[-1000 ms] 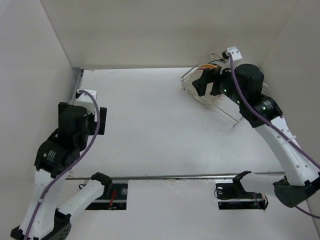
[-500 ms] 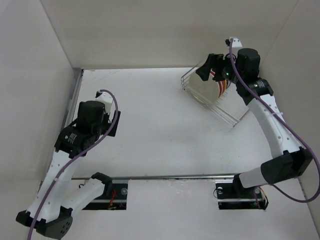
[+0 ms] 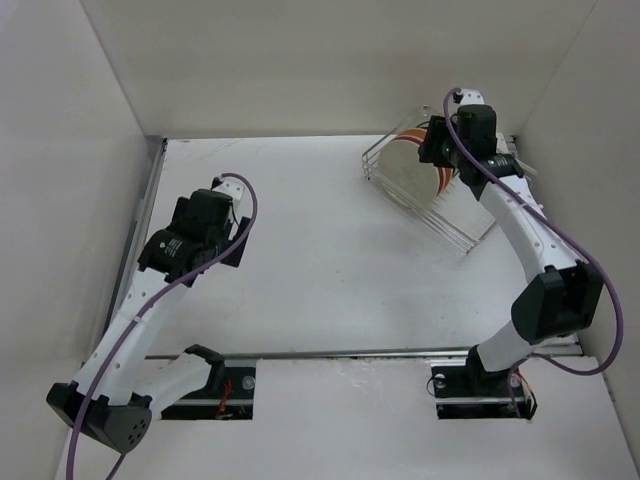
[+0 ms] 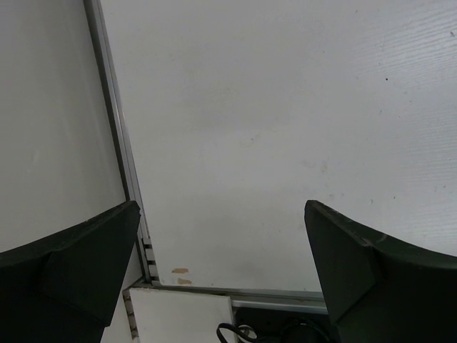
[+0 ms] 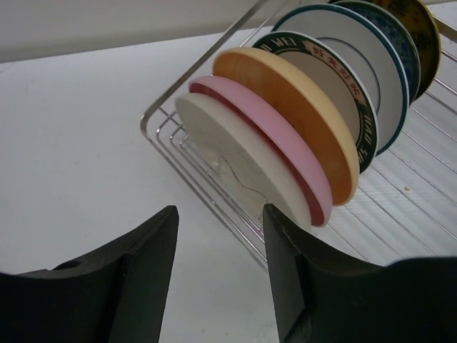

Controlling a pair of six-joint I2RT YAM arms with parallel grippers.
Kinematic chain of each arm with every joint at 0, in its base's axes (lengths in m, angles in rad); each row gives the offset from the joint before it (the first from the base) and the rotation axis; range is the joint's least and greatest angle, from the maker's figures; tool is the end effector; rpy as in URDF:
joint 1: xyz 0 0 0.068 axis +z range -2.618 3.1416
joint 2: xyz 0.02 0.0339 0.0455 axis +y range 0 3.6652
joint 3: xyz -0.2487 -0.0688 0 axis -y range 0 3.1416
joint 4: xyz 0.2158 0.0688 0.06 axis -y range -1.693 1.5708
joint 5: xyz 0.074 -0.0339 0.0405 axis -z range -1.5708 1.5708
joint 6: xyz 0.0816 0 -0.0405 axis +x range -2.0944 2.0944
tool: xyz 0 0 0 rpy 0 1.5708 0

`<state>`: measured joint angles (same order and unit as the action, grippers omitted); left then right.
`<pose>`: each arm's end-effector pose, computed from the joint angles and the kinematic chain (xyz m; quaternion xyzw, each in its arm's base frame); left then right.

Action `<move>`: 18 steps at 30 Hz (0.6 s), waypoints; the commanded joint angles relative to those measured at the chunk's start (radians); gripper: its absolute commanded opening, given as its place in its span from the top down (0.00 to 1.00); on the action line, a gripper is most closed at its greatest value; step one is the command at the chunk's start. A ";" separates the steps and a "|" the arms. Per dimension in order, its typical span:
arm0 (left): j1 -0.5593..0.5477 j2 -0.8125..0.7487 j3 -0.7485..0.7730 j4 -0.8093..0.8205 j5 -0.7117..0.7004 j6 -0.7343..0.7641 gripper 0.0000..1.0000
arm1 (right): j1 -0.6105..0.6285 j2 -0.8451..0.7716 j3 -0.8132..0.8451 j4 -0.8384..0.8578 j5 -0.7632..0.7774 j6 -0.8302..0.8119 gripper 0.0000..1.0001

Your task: Unload the plates from the dish rack

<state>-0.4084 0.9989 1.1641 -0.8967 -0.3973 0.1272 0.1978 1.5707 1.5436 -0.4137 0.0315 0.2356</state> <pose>0.1956 -0.0502 0.3176 0.1594 0.8846 0.1225 0.4207 0.3711 0.0718 0.3500 0.0244 0.8442 0.1021 0.5257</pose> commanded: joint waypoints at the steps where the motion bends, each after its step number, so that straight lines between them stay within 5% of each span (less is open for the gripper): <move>1: 0.002 0.001 0.002 0.028 -0.023 0.019 0.00 | 0.002 0.015 -0.022 0.055 0.115 -0.010 0.44; 18: 0.002 0.010 -0.007 0.047 -0.083 0.057 0.00 | -0.008 0.186 0.018 0.085 0.165 -0.059 0.48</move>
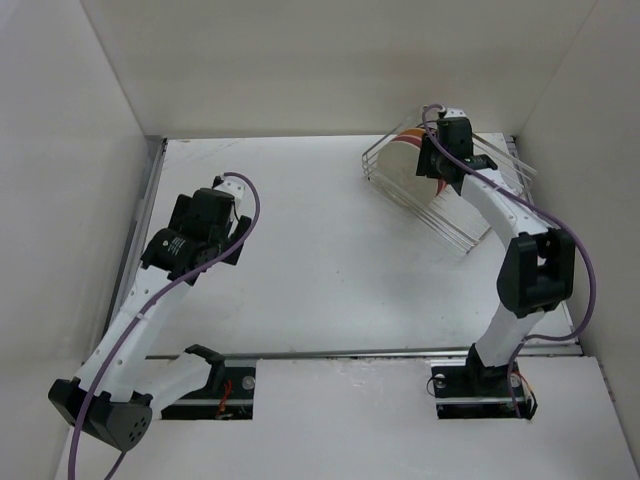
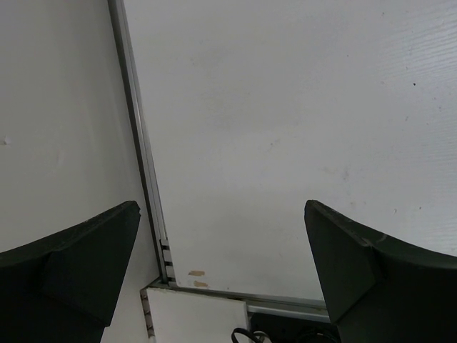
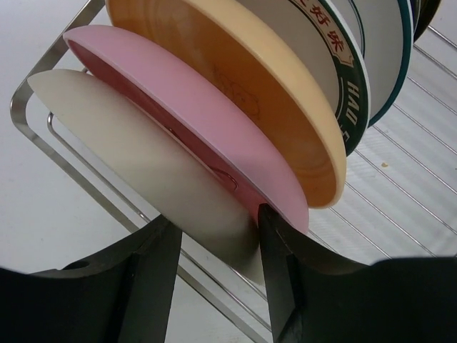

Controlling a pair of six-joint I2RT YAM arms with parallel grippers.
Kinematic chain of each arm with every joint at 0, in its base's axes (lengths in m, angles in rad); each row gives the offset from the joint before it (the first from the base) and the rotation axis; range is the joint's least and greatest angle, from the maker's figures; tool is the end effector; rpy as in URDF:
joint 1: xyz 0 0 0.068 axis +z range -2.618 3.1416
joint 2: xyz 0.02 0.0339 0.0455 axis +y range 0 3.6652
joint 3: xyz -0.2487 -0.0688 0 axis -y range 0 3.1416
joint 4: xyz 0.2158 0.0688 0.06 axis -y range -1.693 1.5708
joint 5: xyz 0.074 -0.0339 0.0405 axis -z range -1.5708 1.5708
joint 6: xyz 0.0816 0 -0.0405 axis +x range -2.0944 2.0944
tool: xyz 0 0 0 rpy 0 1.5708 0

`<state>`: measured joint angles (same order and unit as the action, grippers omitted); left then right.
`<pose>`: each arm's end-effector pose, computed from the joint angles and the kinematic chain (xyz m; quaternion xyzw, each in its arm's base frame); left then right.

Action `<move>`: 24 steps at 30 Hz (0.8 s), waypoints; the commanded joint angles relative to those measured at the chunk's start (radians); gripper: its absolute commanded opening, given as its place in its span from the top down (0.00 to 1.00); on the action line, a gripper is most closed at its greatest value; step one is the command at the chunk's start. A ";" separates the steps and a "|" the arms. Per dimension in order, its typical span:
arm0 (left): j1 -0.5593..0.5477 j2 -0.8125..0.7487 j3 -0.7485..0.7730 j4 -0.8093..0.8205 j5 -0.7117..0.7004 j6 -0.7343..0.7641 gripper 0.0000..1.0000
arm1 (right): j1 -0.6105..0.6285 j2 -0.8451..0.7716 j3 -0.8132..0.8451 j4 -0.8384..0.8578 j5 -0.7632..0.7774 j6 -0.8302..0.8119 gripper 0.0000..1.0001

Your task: Unload the plates from the dish rack

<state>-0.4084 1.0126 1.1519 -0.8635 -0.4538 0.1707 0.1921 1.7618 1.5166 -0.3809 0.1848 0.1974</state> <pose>0.2014 -0.0482 0.3162 0.1651 0.8778 0.1562 0.4217 0.4113 0.0647 0.2731 0.0443 0.8866 0.0071 0.4604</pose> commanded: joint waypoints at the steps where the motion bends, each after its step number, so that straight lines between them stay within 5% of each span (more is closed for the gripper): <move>1: 0.002 -0.003 0.005 0.014 -0.026 0.013 0.00 | -0.002 -0.005 0.045 0.053 0.001 -0.021 0.48; 8: 0.002 -0.003 0.005 0.023 -0.026 0.013 0.00 | -0.002 0.057 0.034 0.086 0.010 -0.042 0.54; 16: 0.002 -0.012 0.014 0.023 -0.026 0.013 0.00 | -0.002 -0.024 0.014 0.086 -0.001 -0.052 1.00; 24: 0.002 -0.022 0.014 0.032 -0.017 0.023 0.00 | 0.009 -0.183 0.096 0.027 0.044 -0.061 1.00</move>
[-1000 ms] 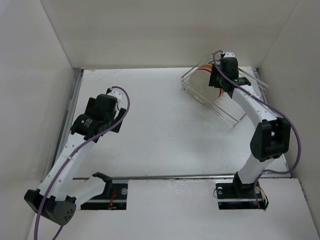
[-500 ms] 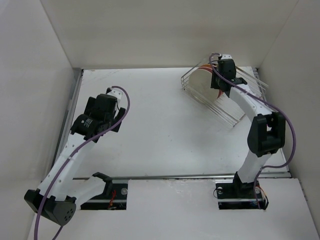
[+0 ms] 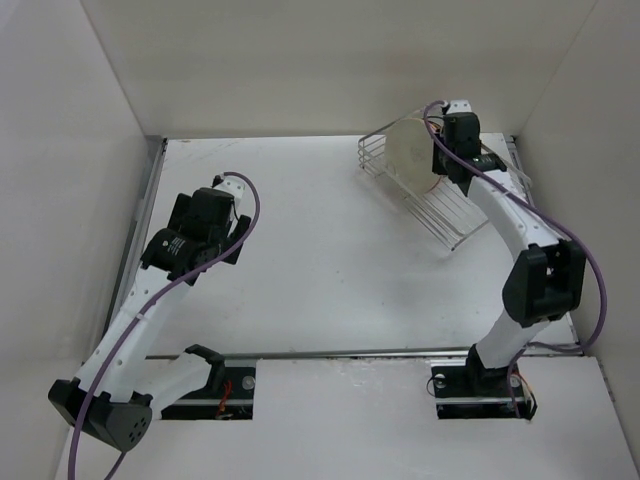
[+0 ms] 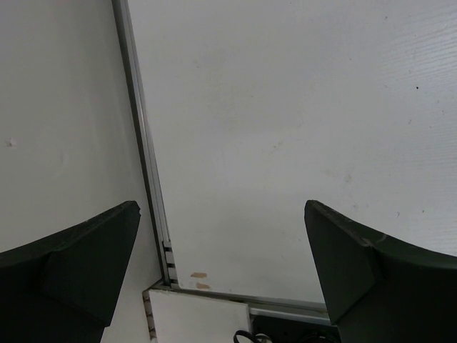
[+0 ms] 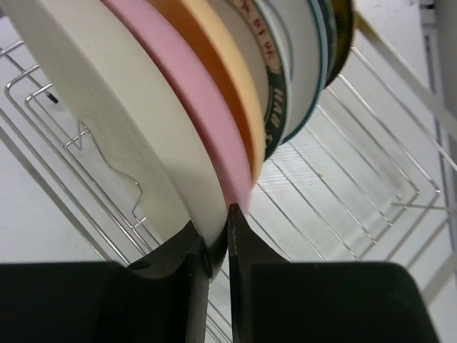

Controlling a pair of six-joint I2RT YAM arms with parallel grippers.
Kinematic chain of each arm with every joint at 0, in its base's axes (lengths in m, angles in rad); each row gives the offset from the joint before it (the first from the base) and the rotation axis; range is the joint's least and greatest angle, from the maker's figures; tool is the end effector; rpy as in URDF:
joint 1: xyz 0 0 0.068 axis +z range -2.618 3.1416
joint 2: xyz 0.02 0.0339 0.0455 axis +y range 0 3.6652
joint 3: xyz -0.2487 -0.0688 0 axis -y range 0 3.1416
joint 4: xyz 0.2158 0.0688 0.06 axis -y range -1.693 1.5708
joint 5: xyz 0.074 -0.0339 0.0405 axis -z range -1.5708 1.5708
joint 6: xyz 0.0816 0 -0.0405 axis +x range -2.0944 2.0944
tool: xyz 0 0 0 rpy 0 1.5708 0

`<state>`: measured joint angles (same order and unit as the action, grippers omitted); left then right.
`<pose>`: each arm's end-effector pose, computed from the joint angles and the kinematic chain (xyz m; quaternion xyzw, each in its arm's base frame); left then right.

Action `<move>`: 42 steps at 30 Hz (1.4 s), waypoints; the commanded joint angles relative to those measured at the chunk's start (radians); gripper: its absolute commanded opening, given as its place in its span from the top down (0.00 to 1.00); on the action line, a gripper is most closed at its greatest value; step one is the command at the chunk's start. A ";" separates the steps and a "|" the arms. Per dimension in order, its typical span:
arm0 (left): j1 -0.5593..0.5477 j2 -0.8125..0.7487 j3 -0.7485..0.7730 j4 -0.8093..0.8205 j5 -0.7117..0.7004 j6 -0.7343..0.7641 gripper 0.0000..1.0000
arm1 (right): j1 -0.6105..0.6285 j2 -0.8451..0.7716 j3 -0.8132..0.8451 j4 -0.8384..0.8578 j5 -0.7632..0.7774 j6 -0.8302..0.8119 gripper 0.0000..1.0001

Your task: Unload the plates from the dish rack

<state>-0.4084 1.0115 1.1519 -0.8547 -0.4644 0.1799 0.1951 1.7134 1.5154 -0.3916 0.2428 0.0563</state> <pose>0.2021 -0.0476 0.3176 0.1652 0.8750 0.1619 0.4254 0.4022 0.0595 0.2909 -0.0038 0.8774 -0.0473 0.4774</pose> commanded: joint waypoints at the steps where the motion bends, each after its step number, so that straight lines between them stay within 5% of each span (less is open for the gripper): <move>1: 0.002 -0.030 0.025 0.023 0.004 0.013 0.00 | 0.018 -0.149 0.126 0.027 0.007 0.080 1.00; 9: 0.002 -0.001 0.121 -0.018 0.114 -0.052 0.00 | 0.092 -0.273 0.243 -0.084 0.006 0.106 1.00; 14: 0.002 0.074 0.218 -0.040 0.262 -0.109 0.00 | 0.106 -0.282 0.189 -0.121 -0.215 0.204 1.00; 19: 0.002 0.111 0.276 -0.073 0.234 -0.154 0.00 | 0.184 -0.244 0.017 -0.003 -0.456 0.318 1.00; 25: 0.002 0.078 0.233 -0.086 0.175 -0.166 0.00 | 0.311 -0.005 0.023 0.075 -0.689 0.415 1.00; 33: 0.002 0.015 0.161 -0.104 0.126 -0.175 0.00 | 0.369 0.244 0.080 0.073 -0.709 0.490 0.98; 37: 0.002 0.002 0.143 -0.104 0.115 -0.165 0.00 | 0.391 0.290 0.080 0.051 -0.709 0.490 0.81; 42: 0.002 -0.007 0.143 -0.095 0.095 -0.154 0.00 | 0.391 0.313 0.080 0.010 -0.662 0.481 0.76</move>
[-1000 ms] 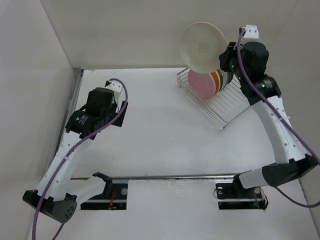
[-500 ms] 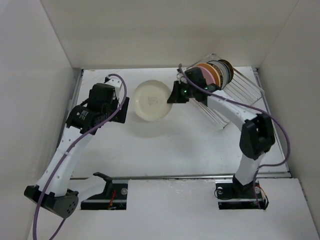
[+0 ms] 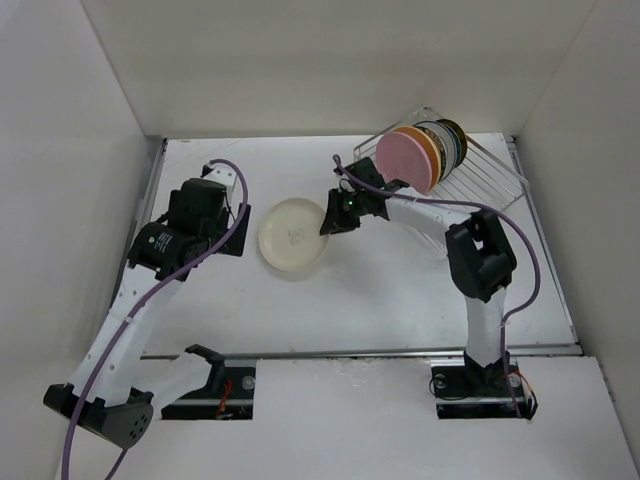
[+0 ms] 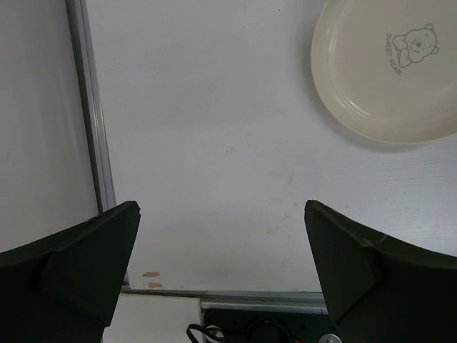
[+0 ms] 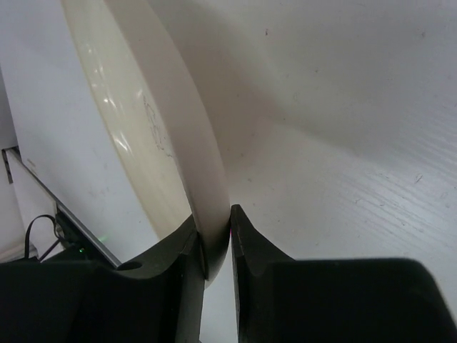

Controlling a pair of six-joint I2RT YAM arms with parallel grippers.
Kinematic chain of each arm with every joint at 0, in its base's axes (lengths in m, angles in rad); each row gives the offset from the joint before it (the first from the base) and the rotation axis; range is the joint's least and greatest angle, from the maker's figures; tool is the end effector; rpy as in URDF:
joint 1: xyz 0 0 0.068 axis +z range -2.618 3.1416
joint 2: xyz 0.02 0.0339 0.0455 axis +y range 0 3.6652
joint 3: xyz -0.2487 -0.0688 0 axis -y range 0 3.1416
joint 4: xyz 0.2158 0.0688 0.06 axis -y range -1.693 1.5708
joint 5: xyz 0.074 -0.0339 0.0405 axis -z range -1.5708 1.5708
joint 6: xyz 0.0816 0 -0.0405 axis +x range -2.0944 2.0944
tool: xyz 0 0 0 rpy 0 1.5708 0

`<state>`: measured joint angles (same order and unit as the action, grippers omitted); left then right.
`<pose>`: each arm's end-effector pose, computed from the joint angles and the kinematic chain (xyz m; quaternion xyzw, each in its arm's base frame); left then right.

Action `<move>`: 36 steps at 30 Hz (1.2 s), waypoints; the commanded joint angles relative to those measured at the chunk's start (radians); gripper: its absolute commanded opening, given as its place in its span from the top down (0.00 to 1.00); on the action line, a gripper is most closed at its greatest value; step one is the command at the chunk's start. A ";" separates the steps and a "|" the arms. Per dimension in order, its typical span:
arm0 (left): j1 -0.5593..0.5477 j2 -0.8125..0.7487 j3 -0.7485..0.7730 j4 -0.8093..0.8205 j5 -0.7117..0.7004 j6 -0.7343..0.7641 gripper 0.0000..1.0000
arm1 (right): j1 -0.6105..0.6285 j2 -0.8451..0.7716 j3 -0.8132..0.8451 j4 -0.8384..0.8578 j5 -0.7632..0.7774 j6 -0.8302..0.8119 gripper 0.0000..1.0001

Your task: Unload the plates from the dish rack

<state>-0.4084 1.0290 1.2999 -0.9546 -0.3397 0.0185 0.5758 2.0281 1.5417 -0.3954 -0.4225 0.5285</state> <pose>0.1949 -0.0547 0.3468 0.1177 0.8854 0.0678 0.4445 0.3533 0.2693 0.1742 -0.0926 0.9184 0.3412 0.1776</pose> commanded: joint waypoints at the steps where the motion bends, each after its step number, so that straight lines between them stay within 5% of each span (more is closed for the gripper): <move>1: 0.002 -0.024 -0.005 0.005 -0.030 0.008 0.00 | 0.010 -0.002 0.064 0.001 0.023 0.008 0.76; 9: 0.002 -0.024 0.015 0.014 -0.053 0.031 0.00 | 0.010 -0.020 0.118 -0.149 0.154 -0.062 0.41; 14: 0.002 -0.024 0.033 0.014 -0.064 0.050 0.00 | 0.010 -0.146 0.159 -0.278 0.367 -0.102 0.32; 20: 0.002 -0.033 0.033 0.024 -0.064 0.051 0.00 | 0.010 -0.373 0.241 -0.309 0.723 -0.195 0.29; 25: 0.002 -0.033 0.022 0.033 -0.073 0.060 0.00 | -0.086 -0.370 0.316 -0.309 0.999 -0.266 0.30; 36: 0.002 -0.033 0.013 0.033 -0.102 0.078 0.00 | -0.214 -0.160 0.462 -0.272 1.033 -0.374 0.44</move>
<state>-0.4084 1.0149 1.3003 -0.9386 -0.4126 0.0776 0.3584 1.8534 1.9671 -0.6811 0.5846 0.2081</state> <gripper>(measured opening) 0.997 0.572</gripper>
